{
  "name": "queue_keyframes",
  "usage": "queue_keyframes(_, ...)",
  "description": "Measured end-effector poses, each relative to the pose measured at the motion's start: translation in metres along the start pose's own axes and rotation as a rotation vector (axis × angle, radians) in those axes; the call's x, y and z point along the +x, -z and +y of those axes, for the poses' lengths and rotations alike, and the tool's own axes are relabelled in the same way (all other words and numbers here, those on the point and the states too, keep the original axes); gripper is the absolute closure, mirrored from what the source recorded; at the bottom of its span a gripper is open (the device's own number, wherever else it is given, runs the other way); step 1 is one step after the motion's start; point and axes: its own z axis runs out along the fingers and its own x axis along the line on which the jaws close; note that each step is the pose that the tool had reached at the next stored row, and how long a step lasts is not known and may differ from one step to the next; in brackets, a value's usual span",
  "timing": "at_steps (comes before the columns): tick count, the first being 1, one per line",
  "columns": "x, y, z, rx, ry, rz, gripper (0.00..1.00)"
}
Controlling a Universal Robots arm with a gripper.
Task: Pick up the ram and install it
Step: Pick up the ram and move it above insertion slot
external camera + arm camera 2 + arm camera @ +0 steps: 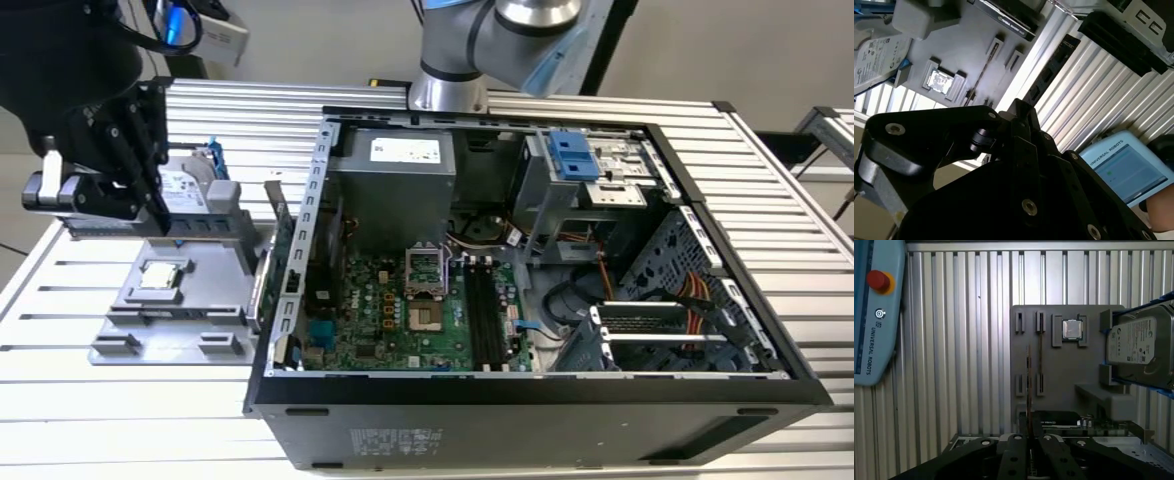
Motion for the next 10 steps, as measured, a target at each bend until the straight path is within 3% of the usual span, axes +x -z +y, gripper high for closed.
queue_keyframes(10, -0.0003, 0.0002, -0.0104, -0.0003, 0.000, 0.0000, 1.00)
